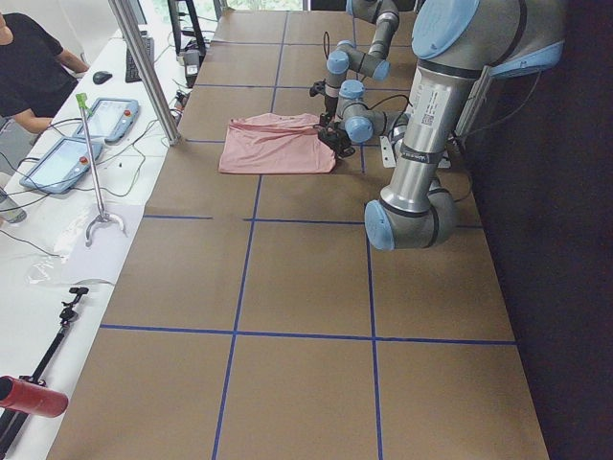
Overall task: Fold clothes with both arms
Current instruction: 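Grasp the near corners of the shirt with the left and right grippers, then lift the near edge and fold it over toward the far edge with both grippers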
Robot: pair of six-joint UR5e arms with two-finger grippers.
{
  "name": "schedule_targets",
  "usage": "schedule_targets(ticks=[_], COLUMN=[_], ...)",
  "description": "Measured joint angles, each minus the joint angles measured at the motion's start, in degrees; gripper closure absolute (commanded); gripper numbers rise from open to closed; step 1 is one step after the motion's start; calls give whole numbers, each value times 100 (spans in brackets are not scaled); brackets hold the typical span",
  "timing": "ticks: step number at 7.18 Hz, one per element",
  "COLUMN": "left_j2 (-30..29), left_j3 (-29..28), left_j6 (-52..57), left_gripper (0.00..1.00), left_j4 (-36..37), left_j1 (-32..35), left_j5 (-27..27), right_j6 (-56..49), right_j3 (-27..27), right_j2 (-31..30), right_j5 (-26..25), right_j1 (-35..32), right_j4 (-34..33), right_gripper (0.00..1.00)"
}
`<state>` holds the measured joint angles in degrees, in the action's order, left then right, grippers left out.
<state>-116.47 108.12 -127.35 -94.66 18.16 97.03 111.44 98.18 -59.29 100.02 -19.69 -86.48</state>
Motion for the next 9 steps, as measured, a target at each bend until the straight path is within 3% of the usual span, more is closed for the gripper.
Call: schedule_targets(ticks=[6,9], left_j2=[-18,25], left_j3=[5,476], left_j6=[0,117], left_gripper=[100,100], left_j4=[0,264], left_j1=[-6,-98], left_j5=[6,80], right_j6=[147,122], right_j3=[151,602], right_j2=[20,-77], right_j5=[-23,36], right_j1=[-76,-79], right_j4=[21,34], right_gripper=[100,100])
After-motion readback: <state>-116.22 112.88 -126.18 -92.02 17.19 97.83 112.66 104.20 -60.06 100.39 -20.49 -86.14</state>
